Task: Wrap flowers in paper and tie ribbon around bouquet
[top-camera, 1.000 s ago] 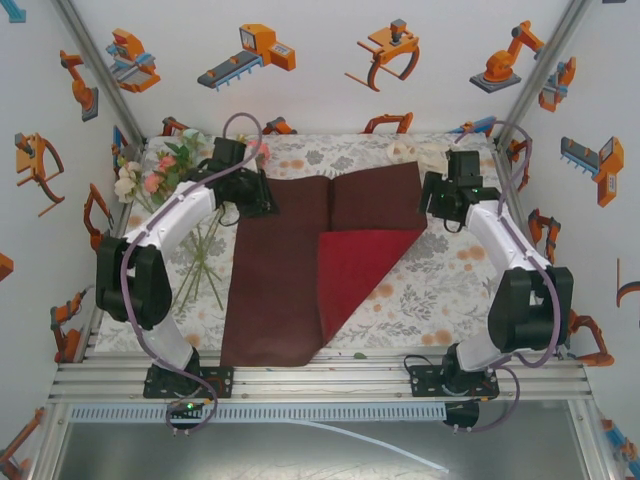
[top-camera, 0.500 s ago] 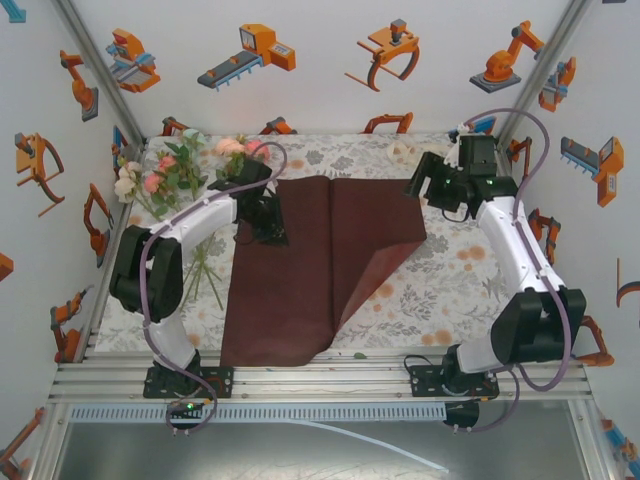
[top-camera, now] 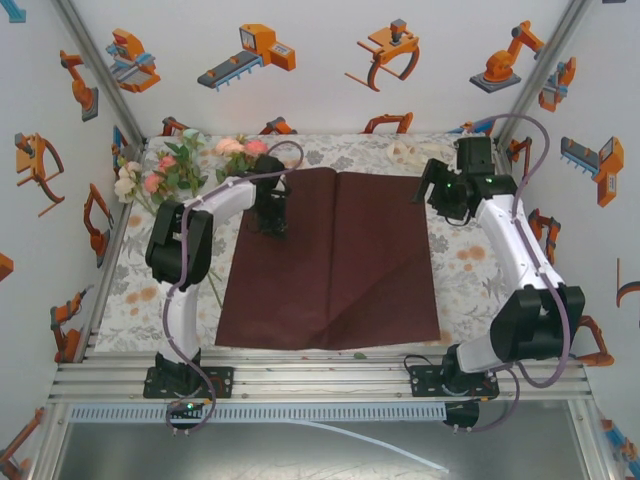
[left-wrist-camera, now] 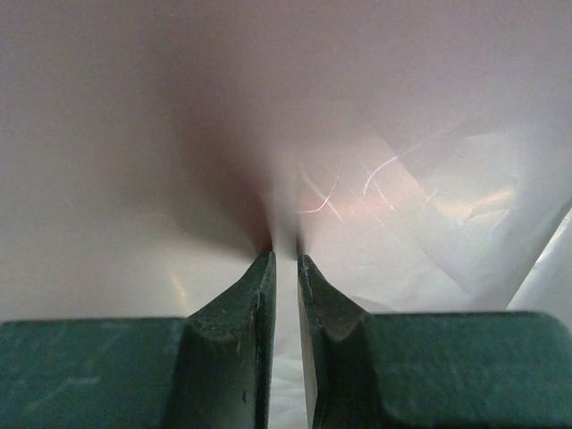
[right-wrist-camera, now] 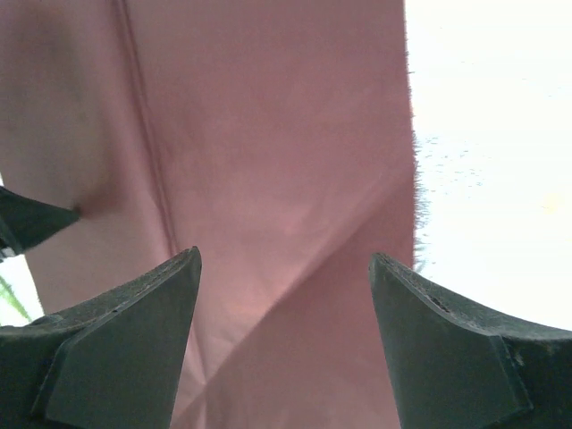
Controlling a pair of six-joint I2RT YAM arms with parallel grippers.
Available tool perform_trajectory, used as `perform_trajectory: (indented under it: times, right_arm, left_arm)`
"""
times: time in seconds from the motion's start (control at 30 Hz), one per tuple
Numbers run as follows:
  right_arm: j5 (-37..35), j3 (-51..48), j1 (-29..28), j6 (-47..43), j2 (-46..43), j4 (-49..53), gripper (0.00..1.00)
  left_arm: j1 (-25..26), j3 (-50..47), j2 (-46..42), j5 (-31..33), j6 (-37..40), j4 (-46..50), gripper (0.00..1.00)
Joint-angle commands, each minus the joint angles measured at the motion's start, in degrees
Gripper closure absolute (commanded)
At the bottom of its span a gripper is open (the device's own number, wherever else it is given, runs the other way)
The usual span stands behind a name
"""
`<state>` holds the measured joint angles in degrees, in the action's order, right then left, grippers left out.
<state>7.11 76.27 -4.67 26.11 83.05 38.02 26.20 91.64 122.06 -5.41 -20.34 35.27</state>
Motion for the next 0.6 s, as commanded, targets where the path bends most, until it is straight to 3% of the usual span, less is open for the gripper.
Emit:
perform_trajectory:
  times: [0.0,0.17,0.3,0.33,0.4,0.47,0.57]
  right_arm:
    - [-3.8,-1.8,0.0,0.0,-3.0,2.0,0.31]
    - [3.2,-3.5,-0.1,1.1,-1.3,1.4,0.32]
    - [9.5,-3.0,-0.4,0.1,3.6,-0.2,0.38]
    - [10.4,-2.5,-0.6,-0.3,5.3,-0.8,0.42]
    - [9.1,-0.8,-1.6,-0.4,9.4,-2.3,0.71]
    - [7.2,0.5,-2.5,0.1,13.1,-5.4,0.88]
    - [2.8,1.3,-2.8,2.8,18.7,-11.8,0.98]
  left_arm:
    - [-1.6,6.1,5.8,2.1,4.6,-0.8,0.79]
    - [-2.9,13.6,8.1,0.3,0.2,-2.3,0.76]
    - [-2.8,18.7,3.2,-0.8,-5.2,0.3,0.71]
    - [-2.9,18.3,1.0,-0.7,-7.1,1.1,0.71]
    - [-3.0,13.0,-4.9,1.4,-11.8,1.7,0.71]
    - [-3.3,5.3,-10.8,3.3,-16.7,1.8,0.73]
    - [-3.9,-8.0,-19.1,4.9,-24.8,1.9,0.81]
